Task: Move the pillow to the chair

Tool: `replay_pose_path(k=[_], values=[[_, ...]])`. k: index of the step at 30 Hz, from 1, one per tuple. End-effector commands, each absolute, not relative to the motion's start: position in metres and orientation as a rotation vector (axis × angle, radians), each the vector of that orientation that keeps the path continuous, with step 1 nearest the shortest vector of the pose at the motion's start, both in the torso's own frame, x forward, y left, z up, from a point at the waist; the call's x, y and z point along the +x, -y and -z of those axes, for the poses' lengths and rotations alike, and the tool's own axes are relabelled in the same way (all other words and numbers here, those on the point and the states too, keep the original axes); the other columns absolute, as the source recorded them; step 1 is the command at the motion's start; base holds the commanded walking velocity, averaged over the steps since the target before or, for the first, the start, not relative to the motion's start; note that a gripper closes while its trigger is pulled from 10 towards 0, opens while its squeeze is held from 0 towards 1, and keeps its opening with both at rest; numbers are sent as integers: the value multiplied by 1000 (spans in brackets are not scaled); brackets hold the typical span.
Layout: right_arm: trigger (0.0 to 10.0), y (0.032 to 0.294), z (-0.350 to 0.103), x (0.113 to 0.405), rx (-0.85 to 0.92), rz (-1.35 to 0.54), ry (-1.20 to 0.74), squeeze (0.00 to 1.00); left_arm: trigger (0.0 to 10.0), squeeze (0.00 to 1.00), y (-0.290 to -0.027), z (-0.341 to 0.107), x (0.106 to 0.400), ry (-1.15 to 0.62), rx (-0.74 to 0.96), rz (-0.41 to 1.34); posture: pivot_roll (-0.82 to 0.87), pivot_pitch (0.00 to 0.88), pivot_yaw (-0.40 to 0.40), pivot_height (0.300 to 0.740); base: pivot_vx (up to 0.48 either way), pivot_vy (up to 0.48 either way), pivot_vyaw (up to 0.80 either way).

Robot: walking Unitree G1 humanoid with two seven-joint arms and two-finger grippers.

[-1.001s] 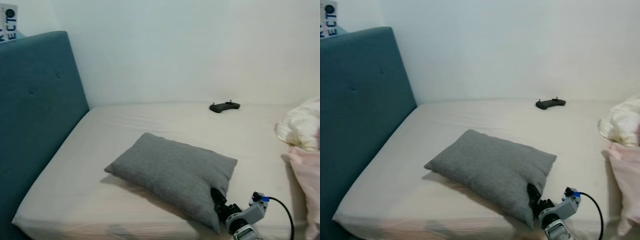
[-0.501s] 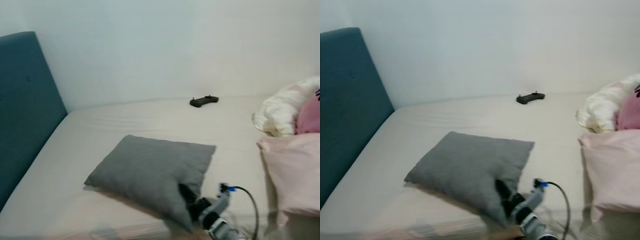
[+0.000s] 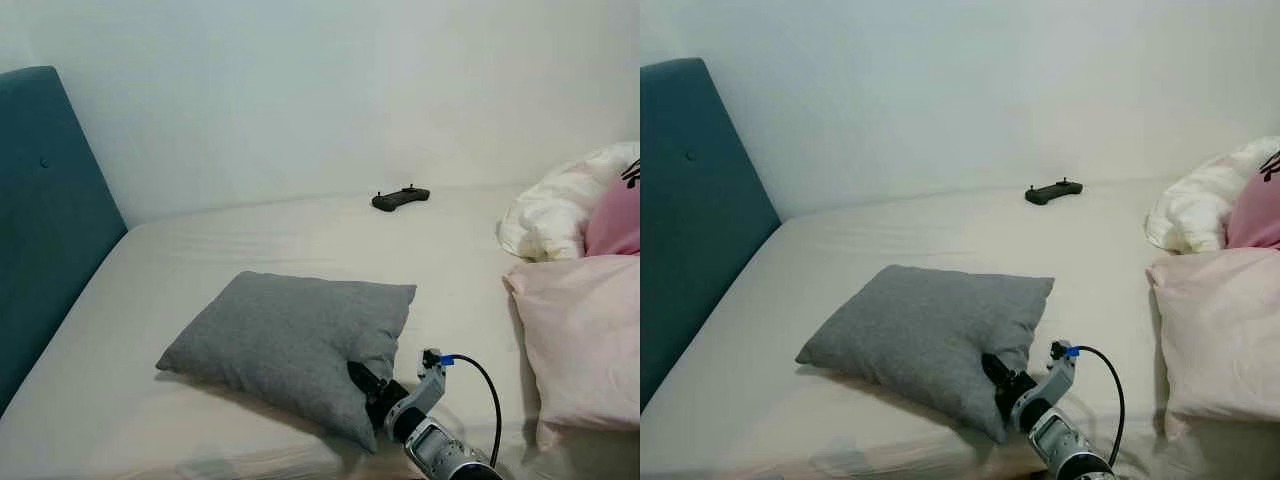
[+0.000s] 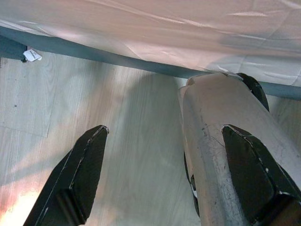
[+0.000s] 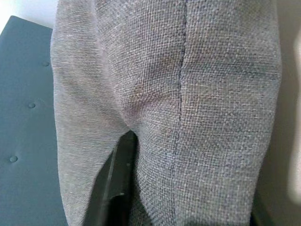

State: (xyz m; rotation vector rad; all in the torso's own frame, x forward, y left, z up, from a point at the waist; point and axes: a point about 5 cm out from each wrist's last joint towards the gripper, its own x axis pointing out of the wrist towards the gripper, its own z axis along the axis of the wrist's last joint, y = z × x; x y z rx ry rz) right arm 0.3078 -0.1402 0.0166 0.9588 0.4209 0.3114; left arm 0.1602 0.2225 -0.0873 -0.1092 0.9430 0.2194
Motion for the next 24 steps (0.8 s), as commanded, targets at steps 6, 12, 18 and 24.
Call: replay_pose_path(k=[6,12,18,24], values=[[0,141,-23,314,920,-319,-394,0,10000,0,-224,88,158,-950,-100,-219,-48,34,56,490,0,0,0],[0,139,-30,318,817,-383,-360,0,10000,0,-247,68,187,-806,-133,-404,-56,35,43,490,0,0,0],[0,140,-44,326,864,-445,-289,0,10000,0,-278,51,199,-797,53,-554,-57,29,29,505,0,0,0],[0,138,-58,333,865,-517,-227,0,10000,0,-287,57,180,-886,153,-623,-67,30,32,530,0,0,0]])
